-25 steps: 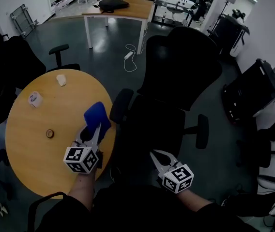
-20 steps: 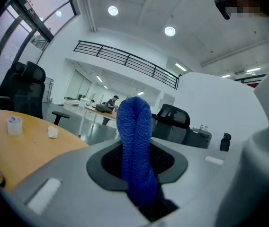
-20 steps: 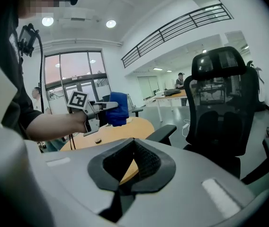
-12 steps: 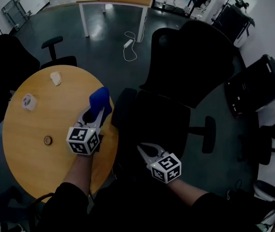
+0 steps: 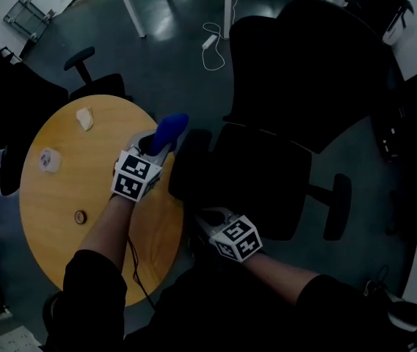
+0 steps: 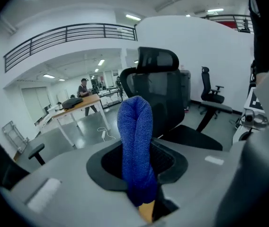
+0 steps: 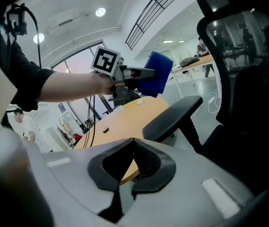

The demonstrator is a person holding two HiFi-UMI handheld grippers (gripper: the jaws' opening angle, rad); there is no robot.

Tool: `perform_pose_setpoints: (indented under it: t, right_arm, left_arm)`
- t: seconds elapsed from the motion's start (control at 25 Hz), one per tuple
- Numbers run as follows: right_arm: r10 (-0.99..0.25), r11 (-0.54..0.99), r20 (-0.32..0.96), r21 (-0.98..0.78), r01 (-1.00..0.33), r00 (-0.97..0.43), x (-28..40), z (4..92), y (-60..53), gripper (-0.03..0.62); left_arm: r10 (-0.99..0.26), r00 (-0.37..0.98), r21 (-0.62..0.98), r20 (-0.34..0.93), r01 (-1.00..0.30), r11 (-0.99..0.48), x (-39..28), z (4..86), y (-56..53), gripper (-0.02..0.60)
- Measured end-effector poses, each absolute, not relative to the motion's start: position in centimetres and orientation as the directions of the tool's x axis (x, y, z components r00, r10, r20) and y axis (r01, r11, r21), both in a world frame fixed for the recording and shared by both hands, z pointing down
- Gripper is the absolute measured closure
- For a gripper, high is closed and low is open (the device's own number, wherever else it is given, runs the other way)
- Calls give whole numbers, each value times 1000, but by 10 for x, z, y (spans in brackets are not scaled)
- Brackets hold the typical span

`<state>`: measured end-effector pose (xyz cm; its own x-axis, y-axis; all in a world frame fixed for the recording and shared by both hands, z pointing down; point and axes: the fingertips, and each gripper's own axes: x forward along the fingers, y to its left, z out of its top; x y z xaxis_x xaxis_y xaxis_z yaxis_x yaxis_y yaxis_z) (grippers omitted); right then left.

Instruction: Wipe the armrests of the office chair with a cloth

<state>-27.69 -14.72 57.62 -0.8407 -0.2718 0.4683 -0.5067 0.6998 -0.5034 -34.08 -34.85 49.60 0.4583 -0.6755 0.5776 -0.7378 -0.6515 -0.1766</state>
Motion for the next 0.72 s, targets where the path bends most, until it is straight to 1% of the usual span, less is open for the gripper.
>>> perform_pose_setpoints:
  t: [0.24,0.36,0.6,0.72]
  right_arm:
    - [-229,660,506,-547,-515,-832,-286,610,-160,591]
    - [-219,654,513,-553,-515,-830,-295,617,-163,590]
    - [-198,635,535,-569,-523,-821,-307,633,-169,591]
    - [-190,628,551,-568,-532,-813,-309,639,-171,591]
  left_arm:
    - [-545,462,-186,700,-618,-764,-322,540,-384,460]
    - [-474,453,-194,755,-536,-821,-314,556,-396,460]
    - [-350,365,-262,863,-269,-927,-292,587,-403,460]
    - [-299,326,-254,897,-175,-951,-285,603,-399,460]
